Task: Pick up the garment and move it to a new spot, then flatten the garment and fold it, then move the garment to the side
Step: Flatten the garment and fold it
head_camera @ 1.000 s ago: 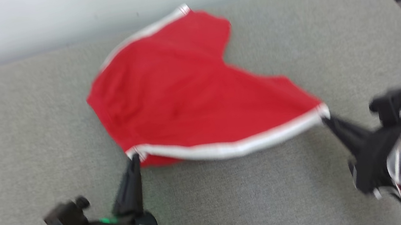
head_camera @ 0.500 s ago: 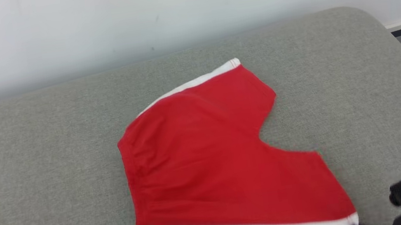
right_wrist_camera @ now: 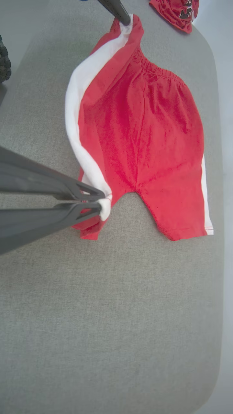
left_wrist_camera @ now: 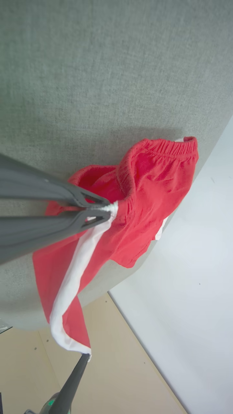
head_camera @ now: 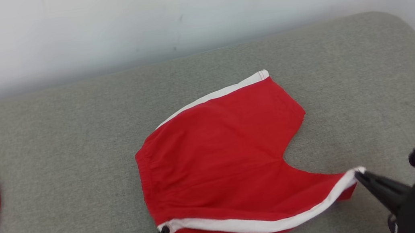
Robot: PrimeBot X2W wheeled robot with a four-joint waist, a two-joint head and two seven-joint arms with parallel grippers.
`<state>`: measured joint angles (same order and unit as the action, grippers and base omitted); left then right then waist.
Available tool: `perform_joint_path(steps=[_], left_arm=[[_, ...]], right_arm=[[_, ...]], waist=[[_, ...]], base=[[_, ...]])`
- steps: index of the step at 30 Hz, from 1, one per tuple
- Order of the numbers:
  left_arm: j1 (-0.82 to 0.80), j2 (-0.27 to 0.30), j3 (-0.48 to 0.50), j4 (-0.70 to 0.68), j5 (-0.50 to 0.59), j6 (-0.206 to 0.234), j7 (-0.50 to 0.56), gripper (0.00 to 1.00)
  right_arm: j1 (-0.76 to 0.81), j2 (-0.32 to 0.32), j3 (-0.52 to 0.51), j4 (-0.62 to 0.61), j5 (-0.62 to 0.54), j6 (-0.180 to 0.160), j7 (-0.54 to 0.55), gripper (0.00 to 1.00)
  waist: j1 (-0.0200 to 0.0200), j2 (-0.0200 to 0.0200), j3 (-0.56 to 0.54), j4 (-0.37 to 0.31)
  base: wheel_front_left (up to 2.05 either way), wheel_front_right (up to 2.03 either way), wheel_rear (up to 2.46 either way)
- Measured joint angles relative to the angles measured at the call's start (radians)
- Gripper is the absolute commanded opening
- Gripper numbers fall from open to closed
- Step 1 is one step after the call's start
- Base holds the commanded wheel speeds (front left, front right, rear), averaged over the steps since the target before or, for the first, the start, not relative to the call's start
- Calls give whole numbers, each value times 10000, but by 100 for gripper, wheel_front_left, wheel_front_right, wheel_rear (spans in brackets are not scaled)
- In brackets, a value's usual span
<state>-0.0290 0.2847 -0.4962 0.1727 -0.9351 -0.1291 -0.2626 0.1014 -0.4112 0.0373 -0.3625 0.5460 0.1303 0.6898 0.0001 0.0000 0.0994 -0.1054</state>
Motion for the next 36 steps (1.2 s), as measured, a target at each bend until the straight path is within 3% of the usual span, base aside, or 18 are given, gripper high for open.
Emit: perform_joint_path(steps=[5, 12, 14, 25, 36], left_arm=[[-1072, -330, -12, 270, -36, 0, 0, 0], [-2570, -857, 117, 1143, 138, 211, 35, 0], [-3413, -1174, 174, 1638, 251, 476, 48, 0], [-5729, -1881, -36, 3287, 821, 855, 117, 0], [-6893, -2174, 6, 4318, 1112, 1035, 33, 0]], right_arm=[[-1934, -577, 863, 1315, -21, 0, -1080, 0], [-3936, -880, 1461, 3212, -460, 0, -1753, 0], [-4868, -736, 1490, 4082, -546, 0, -2038, 0], [-7875, -61, 1394, 6778, -1565, 0, -3258, 0], [-9277, 430, 1327, 8751, -2071, 0, -4305, 0]], waist=[[0, -1, 103, 285], [0, 0, 465, 655], [2, 1, 746, 821], [2, 1, 1966, 1288], [1, 2, 2876, 1644]], base=[[0, 0, 0], [0, 0, 0], [0, 0, 0], [0, 0, 0], [0, 0, 0]])
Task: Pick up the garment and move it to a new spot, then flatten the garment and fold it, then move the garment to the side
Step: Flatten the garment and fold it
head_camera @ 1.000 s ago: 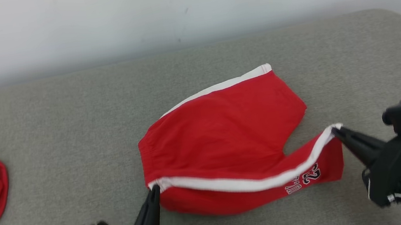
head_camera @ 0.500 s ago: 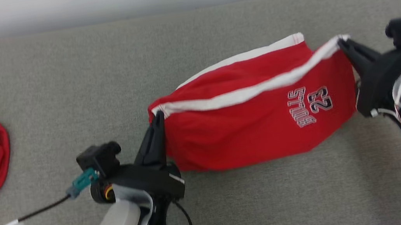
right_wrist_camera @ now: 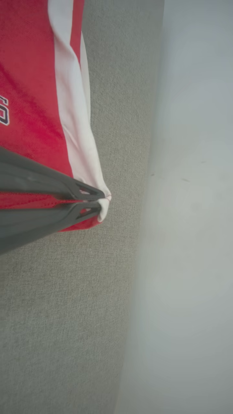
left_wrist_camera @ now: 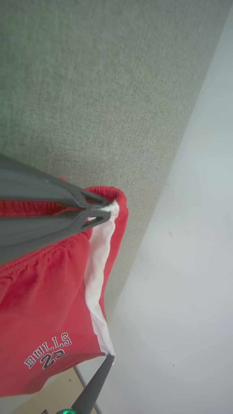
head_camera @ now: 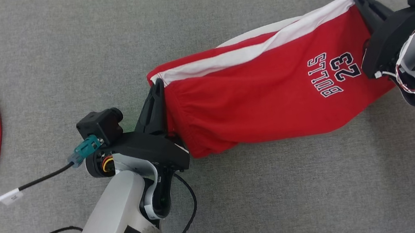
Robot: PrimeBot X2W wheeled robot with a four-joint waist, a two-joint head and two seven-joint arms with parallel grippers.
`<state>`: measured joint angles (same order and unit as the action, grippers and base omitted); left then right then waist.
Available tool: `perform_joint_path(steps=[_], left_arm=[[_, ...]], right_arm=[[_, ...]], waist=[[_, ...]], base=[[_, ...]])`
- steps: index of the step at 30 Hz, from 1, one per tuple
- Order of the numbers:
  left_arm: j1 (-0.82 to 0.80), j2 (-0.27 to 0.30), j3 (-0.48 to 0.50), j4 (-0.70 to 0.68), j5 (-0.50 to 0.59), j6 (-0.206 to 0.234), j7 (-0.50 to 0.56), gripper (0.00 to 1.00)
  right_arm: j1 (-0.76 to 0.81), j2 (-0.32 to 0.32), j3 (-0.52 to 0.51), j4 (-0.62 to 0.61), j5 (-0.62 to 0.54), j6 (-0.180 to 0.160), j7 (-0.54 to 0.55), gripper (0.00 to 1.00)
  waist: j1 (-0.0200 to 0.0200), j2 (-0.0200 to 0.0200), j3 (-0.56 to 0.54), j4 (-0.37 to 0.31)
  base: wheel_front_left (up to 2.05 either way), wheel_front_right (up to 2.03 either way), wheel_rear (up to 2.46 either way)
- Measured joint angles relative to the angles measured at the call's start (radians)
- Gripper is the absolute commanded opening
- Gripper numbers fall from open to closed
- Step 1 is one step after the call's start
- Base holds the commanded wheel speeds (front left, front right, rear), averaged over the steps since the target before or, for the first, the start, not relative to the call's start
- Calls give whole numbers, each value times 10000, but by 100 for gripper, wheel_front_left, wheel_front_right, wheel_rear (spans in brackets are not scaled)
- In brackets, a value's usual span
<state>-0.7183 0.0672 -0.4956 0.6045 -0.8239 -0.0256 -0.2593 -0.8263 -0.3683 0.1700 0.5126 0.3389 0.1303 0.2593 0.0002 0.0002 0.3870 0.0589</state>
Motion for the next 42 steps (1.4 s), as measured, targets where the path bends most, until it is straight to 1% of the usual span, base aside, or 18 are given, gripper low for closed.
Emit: perform_joint_path(steps=[4, 5, 6, 8, 10, 12, 14, 16, 18, 21, 23, 27, 30, 33, 37, 42], left_arm=[[-214, -58, 71, 215, 88, 50, -6, 0], [-251, -61, 56, 272, 134, 54, -21, 0], [-268, -69, 38, 311, 180, 50, -23, 100], [-290, -94, 38, 359, 226, 31, -31, 100], [-308, -119, 42, 313, 372, -4, -31, 100], [-292, -113, 245, 0, 734, -2, -31, 100], [-136, -25, 575, -604, 1296, -10, -33, 100], [337, 178, 913, -1312, 1973, -96, -33, 100], [1093, 443, 1254, -2042, 2665, -94, -31, 100], [2227, 828, 1576, -3150, 3682, -203, -33, 100], [3057, 986, 1705, -3685, 4126, -295, -33, 100], [4359, 1313, 1833, -4510, 4725, -539, -33, 100], [5107, 1344, 2084, -4846, 4801, -548, -33, 100], [5530, 1244, 2382, -5020, 4794, -546, -33, 100], [5861, 1035, 2466, -5056, 4807, -639, -33, 100], [5922, 874, 2460, -4995, 4832, -802, -33, 100]], right_arm=[[-312, 167, -165, 562, -153, 0, -382, 0], [-370, 209, -186, 677, -165, 0, -470, 18], [-410, 234, -207, 788, -228, 0, -593, 100], [-526, 330, -360, 1018, -286, 0, -855, 100], [-594, 364, -293, 1145, -303, 0, -972, 100], [-640, 418, -247, 1185, -201, 0, -1012, 100], [-714, 431, -320, 1212, -23, 0, -930, 100], [-729, 441, -476, 1264, 247, 0, -506, 100], [-643, 456, -650, 1398, 445, 0, 328, 100], [-413, 437, -1022, 1430, 502, 0, 1260, 100], [-233, 443, -1444, 1478, 445, 0, 1795, 100], [279, 506, -2165, 1519, 36, 0, 2619, 100], [494, 660, -2823, 1522, -430, 0, 2970, 100], [547, 922, -3501, 1473, -1001, 0, 3260, 100], [580, 1465, -4071, 1239, -1820, 0, 3662, 100], [683, 1822, -4844, 926, -3342, 0, 4067, 100]], waist=[[0, 0, 138, 71], [-1, -1, 158, 80], [-1, 0, 170, 87], [-1, 0, 182, 97], [-1, 0, 163, 104], [-1, 0, 121, 105], [-1, 0, 48, 96], [-2, 0, -58, 79], [-3, -1, -198, 59], [-3, -1, -445, 37], [-4, -2, -621, 32], [-4, -3, -879, 109], [-5, -3, -939, 273], [-4, -3, -917, 482], [-4, -3, -848, 733], [-3, -2, -744, 984]], base=[[0, 0, 0], [0, 0, 0], [0, 0, 0], [0, 0, 0], [0, 0, 0], [0, 0, 0], [0, 0, 0], [0, 0, 0], [0, 0, 0], [0, 0, 0], [0, 0, 0], [0, 0, 0], [0, 0, 0], [0, 0, 0], [0, 0, 0], [0, 0, 0]])
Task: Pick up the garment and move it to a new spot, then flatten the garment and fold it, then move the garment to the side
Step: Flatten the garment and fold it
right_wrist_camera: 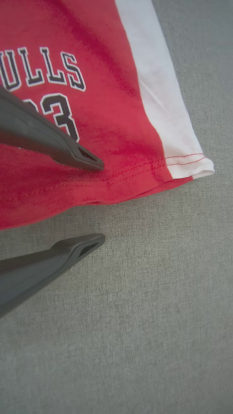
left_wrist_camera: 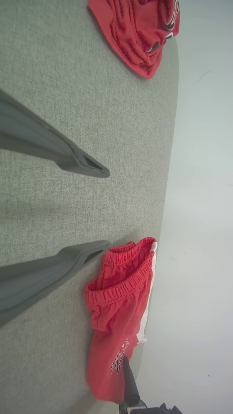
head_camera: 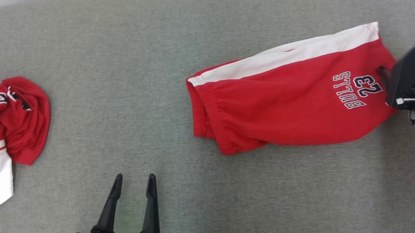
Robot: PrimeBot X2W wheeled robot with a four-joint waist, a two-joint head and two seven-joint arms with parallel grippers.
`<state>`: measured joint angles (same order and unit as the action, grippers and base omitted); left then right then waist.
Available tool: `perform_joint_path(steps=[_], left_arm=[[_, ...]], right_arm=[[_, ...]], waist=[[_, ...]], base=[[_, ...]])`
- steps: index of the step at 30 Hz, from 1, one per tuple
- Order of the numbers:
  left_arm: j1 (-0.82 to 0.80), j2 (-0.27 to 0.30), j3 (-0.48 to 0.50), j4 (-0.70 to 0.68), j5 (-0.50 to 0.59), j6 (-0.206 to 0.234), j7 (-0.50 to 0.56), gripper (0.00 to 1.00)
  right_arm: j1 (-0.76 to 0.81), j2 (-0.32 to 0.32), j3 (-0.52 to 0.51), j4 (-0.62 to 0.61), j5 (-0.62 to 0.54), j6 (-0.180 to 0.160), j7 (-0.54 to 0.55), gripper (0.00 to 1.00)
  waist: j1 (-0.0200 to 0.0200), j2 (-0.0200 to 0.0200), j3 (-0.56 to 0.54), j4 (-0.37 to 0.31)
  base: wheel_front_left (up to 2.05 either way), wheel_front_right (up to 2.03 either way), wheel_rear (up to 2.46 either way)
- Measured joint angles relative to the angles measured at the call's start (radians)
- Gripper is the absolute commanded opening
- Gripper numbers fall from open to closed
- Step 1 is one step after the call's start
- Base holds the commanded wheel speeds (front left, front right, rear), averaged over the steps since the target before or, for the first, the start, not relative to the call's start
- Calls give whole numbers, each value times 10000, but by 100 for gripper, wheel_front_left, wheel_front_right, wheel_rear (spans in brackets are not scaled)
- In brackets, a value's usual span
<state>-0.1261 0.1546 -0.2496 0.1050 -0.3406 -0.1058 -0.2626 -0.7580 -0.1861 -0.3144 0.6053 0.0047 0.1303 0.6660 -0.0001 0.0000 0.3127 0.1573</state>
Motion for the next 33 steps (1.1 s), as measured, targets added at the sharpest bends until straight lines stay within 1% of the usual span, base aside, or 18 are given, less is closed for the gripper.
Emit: perform_joint_path(steps=[3, 5, 10, 11, 12, 14, 15, 18, 23, 28, 29, 33], left_arm=[[-19, -117, -65, 59, 35, -67, 0, 100], [-26, -167, -75, 94, 35, -88, 0, 100], [-27, -221, -38, 226, 33, -157, 0, 100], [-28, -234, -40, 261, 33, -171, 0, 100], [-30, -245, -46, 297, 31, -174, 0, 100], [-33, -253, -69, 364, 13, -178, 0, 100], [-33, -253, -69, 364, 13, -178, 0, 100], [-36, -276, -119, 431, -29, -186, 0, 100], [-29, -282, -146, 541, -42, -190, 0, 100], [18, -251, -119, 616, -111, -192, 0, 100], [46, -251, -109, 652, -130, -192, 0, 100], [163, -251, -117, 732, -198, -219, 0, 100]], right_arm=[[6, 274, -541, -132, -767, 0, 242, 100], [2, 516, -732, -201, -905, 0, 307, 100], [12, 756, -577, -293, -1062, -15, 393, 100], [16, 769, -573, -295, -1103, -15, 401, 89], [26, 782, -558, -293, -1120, -15, 412, 53], [69, 817, -497, -291, -1131, -15, 422, 6], [69, 817, -497, -291, -1131, -15, 422, 0], [164, 840, -485, -341, -1302, -8, 349, 0], [308, 849, -771, -500, -1561, 4, -27, 0], [841, 690, -1041, -1114, -1816, 2, -472, 0], [1133, 644, -1104, -1452, -1829, 4, -577, 0], [1802, 506, -1239, -2123, -1883, 2, -840, 0]], waist=[[1, 0, 70, 138], [1, 0, 118, 216], [1, 0, 190, 332], [1, 0, 186, 343], [0, -1, 178, 350], [1, -1, 153, 358], [1, -1, 153, 358], [0, 0, 112, 365], [1, 0, -12, 337], [1, 1, -251, 223], [1, 1, -368, 151], [1, 1, -600, -46]], base=[[0, 0, 0], [0, 0, 0], [0, 0, 0], [0, 0, 0], [0, 0, 0], [0, 0, 0], [0, 0, 0], [0, 0, 0], [0, 0, 0], [0, 0, 0], [0, 0, 0], [0, 0, 0]])
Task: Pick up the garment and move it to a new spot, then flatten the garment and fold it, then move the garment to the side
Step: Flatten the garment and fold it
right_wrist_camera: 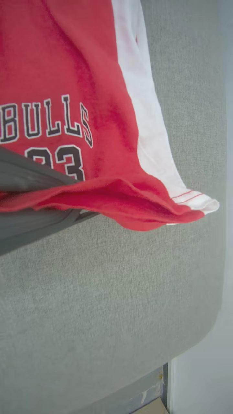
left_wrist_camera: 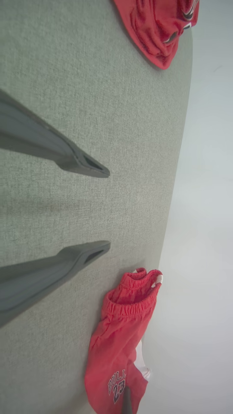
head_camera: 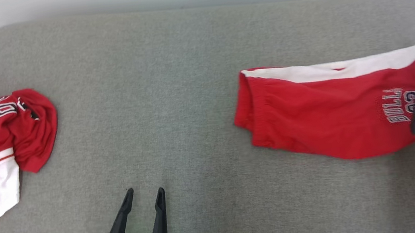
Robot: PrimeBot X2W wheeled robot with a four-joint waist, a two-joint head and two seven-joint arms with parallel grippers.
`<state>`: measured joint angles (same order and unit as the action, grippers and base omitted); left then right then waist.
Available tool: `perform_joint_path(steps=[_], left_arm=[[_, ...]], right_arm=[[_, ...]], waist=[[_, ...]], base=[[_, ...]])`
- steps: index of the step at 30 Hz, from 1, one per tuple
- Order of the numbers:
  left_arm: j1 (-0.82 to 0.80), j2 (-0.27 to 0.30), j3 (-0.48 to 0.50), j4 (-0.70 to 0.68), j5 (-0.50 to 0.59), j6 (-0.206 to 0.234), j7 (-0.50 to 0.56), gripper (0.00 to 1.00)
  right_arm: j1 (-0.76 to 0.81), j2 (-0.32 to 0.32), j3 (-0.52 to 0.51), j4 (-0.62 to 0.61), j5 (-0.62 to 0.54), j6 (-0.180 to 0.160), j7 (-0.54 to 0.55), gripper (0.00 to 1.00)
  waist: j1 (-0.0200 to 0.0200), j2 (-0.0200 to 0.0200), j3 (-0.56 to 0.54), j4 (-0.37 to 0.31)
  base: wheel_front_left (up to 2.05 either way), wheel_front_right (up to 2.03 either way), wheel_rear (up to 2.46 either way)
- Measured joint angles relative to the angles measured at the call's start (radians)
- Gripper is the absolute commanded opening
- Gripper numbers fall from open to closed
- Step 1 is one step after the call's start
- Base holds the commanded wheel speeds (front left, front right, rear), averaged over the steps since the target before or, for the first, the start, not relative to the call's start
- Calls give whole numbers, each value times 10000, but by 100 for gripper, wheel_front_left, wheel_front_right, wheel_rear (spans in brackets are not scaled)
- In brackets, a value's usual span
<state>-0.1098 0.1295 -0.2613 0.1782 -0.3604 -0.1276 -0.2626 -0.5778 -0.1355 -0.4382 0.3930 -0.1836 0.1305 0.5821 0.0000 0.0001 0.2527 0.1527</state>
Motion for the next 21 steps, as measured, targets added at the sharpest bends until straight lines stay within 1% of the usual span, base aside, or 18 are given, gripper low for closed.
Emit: perform_joint_path(steps=[5, 7, 10, 15, 18, 21], left_arm=[[50, -6, -54, 119, -67, -17, 0, 100], [55, -10, -79, 153, -96, -17, 0, 100], [71, 2, -92, 221, -119, -17, 0, 100], [176, -6, -132, 221, -150, -17, 0, 100], [253, -13, -173, 222, -186, -17, 0, 100], [251, -44, -238, 234, -203, -17, 0, 100]], right_arm=[[554, -265, -173, -571, -453, 0, -387, 0], [649, -288, -81, -637, -479, 0, -525, 0], [684, -207, 380, -635, -316, 0, -646, 0], [628, 117, 1417, -621, -58, 0, -715, 0], [468, 391, 2033, -460, 96, 0, -642, 0], [254, 585, 2422, -65, 295, 0, -692, 0]], waist=[[0, 0, -311, -239], [0, -1, -446, -306], [0, 0, -644, -382], [-1, -1, -910, -413], [-1, 0, -972, -314], [1, 0, -991, -145]], base=[[0, 0, 0], [0, 0, 0], [0, 0, 0], [0, 0, 0], [0, 0, 0], [0, 0, 0]])
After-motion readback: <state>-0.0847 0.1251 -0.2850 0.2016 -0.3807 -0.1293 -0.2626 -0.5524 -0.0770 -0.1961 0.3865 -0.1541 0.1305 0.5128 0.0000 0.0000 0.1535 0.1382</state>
